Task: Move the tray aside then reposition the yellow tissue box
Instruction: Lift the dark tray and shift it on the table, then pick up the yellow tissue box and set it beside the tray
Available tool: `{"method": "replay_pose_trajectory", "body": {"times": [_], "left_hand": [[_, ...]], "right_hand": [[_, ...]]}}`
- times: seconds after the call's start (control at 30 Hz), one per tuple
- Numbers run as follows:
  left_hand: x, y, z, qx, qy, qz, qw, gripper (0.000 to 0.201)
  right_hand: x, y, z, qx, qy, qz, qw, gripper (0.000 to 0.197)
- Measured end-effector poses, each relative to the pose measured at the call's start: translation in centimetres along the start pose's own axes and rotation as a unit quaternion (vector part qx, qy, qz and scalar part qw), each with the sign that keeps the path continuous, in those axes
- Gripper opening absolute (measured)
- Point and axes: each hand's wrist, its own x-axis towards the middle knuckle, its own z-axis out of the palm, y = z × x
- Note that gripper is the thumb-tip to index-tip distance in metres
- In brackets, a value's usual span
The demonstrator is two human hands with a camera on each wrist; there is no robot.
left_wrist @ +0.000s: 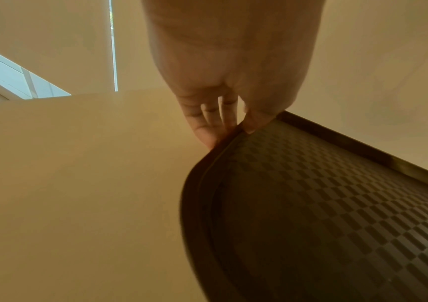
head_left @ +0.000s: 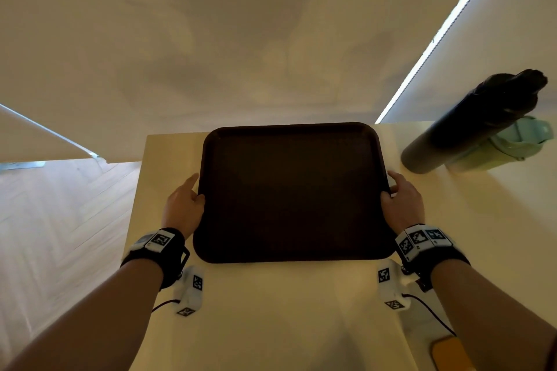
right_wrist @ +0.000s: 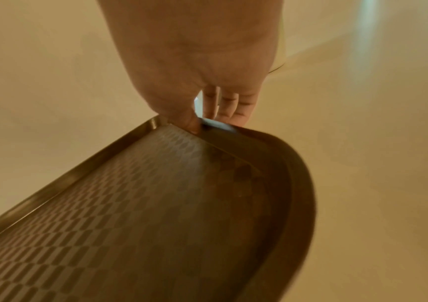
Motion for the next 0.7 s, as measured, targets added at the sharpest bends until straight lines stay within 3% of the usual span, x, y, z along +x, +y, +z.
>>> {"method": "replay_pose_trajectory", "body": {"times": [0.17, 0.27, 0.5, 0.6, 0.7], "left_hand": [[-1.2, 0.9, -0.3, -0.012, 0.075, -0.008, 0.997, 0.052], [-3.7, 3.3, 0.1, -0.066, 0.064, 0.010, 0.996, 0.044], [-13.8, 10.4, 7.7, -0.150, -0.132, 0.063, 0.978, 0.019], [-19.3, 13.0, 12.0, -0.137, -0.259, 0.102, 0.951, 0.017], [-24.1, 14.6, 15.7, -0.114, -0.360, 0.132, 0.916, 0.028]], "right_hand": [[-1.6, 0.5, -1.4, 0.039, 0.037, 0.028, 0.998, 0.054], [-3.7, 1.1, -3.1, 0.072, 0.054, 0.040, 0.995, 0.051], [-11.8, 6.0, -9.3, 0.106, 0.067, 0.102, 0.987, 0.036], [-16.1, 10.0, -12.1, 0.098, 0.112, 0.143, 0.979, 0.031], [-20.5, 14.1, -12.9, 0.091, 0.160, 0.194, 0.964, 0.032]]}}
